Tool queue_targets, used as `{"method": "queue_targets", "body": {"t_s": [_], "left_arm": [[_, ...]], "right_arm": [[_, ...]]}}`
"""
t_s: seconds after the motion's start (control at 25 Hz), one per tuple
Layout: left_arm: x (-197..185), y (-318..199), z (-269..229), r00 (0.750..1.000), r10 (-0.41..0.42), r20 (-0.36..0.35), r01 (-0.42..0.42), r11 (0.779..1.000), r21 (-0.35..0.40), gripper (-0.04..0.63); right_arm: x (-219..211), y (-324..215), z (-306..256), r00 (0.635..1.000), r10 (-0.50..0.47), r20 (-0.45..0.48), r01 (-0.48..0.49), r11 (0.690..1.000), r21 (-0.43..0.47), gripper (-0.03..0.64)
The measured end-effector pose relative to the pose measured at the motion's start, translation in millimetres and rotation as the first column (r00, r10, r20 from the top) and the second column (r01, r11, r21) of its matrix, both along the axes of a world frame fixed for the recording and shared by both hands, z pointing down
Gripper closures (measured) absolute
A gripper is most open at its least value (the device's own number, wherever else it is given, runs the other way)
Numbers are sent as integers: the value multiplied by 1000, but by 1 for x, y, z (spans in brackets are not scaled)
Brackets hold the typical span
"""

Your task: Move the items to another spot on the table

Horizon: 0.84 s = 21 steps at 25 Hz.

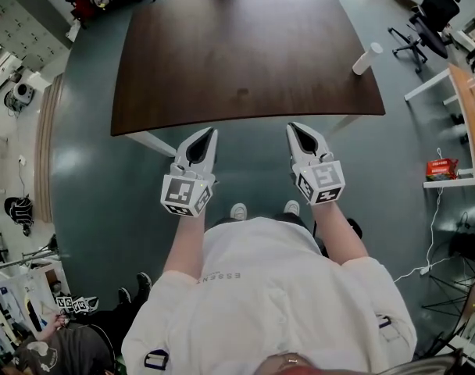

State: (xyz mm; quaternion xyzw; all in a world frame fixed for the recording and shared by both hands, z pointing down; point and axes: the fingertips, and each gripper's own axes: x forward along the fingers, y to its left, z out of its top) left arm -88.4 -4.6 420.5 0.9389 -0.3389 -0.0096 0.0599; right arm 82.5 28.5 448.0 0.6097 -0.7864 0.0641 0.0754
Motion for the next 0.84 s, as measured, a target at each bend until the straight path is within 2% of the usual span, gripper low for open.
{"method": "queue_targets", "body": {"t_s": [0.28,0.52,0.84], "left_arm": [[-4,-5,-5,1000,1,-20,-1,1000,5,584],[-7,-9,-1,1000,-5,-6,5,1000,2,584],[-2,-8,1,1000,7,3,-7,1000,8,584]], "right_arm": [[-4,-6,-1,1000,-4,-15,4,1000,-1,624],[-14,-7,-6,998,-45,-36,46,999,18,624],[-4,-10,-2,1000,-12,7,12,1000,5,624]]}}
